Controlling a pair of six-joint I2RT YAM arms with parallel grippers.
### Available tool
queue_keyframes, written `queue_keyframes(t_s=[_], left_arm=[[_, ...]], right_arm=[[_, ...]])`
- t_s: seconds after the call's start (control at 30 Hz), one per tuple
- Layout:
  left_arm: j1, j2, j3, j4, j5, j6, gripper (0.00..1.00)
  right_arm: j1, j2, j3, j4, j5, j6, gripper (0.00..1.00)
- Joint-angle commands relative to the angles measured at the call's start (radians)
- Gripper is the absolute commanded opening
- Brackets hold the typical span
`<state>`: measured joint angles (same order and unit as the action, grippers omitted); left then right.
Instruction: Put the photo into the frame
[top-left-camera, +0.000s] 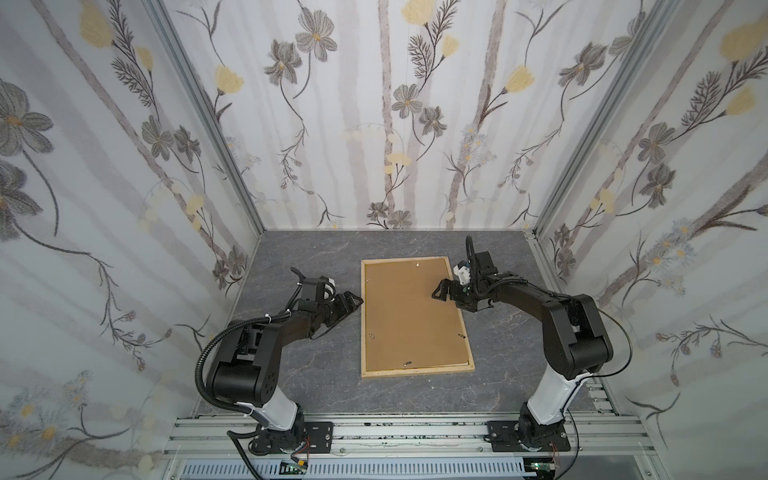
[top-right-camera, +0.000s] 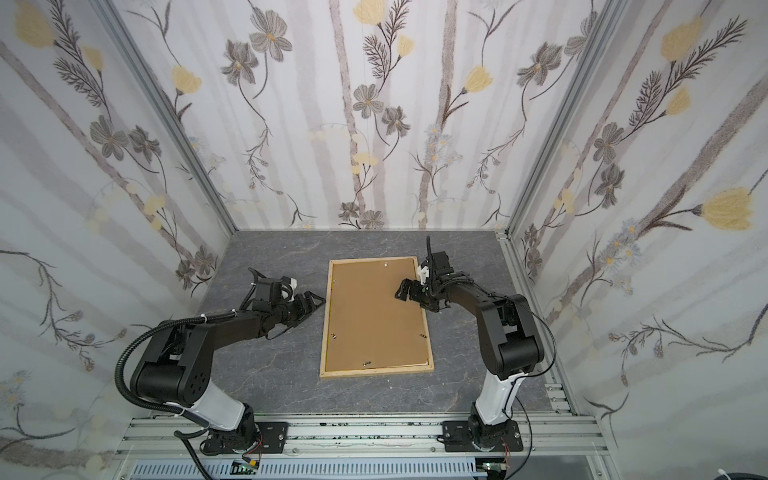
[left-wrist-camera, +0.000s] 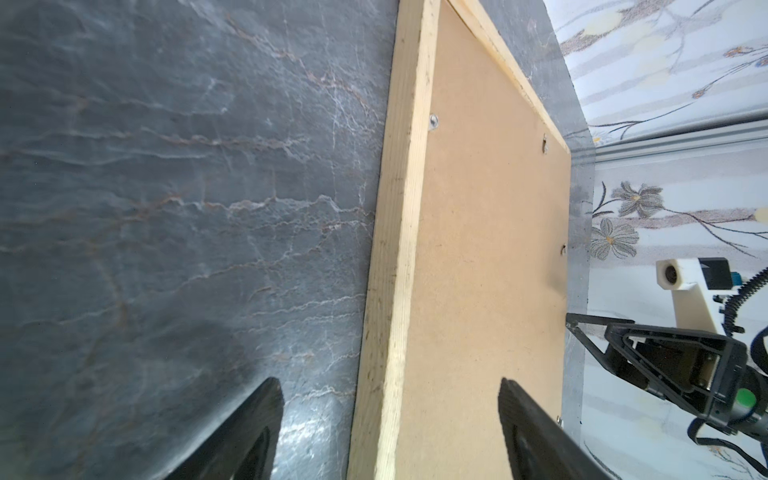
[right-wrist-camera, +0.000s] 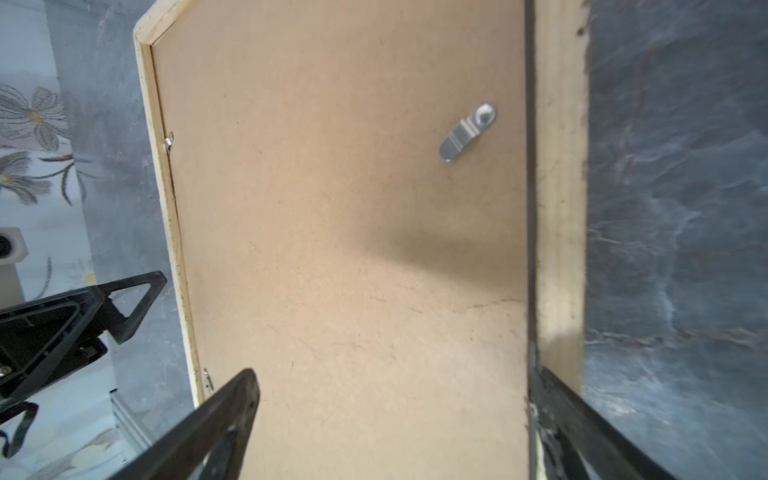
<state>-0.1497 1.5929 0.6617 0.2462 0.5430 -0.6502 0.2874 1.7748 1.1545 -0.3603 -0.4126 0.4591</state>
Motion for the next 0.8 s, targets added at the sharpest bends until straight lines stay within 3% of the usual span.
queue_keyframes(t_s=[0.0,0.23,0.77], left_arm=[[0.003,-0.011,-0.002,-0.009,-0.008,0.014,0.81],[0.004,-0.026,-0.009,-0.018,-0.022,0.020,0.81],[-0.036,0.024,-0.007,-0.011,-0.072,0.020,0.79]], right_arm=[[0.013,-0.010,0.028,-0.068,0.057,-0.042,1.00],[0.046,-0.054,0.039,-0.116,0.156,-0.052,1.00],[0.095,-0.304,-0.223,-0.190,0.124,-0.074,1.00]])
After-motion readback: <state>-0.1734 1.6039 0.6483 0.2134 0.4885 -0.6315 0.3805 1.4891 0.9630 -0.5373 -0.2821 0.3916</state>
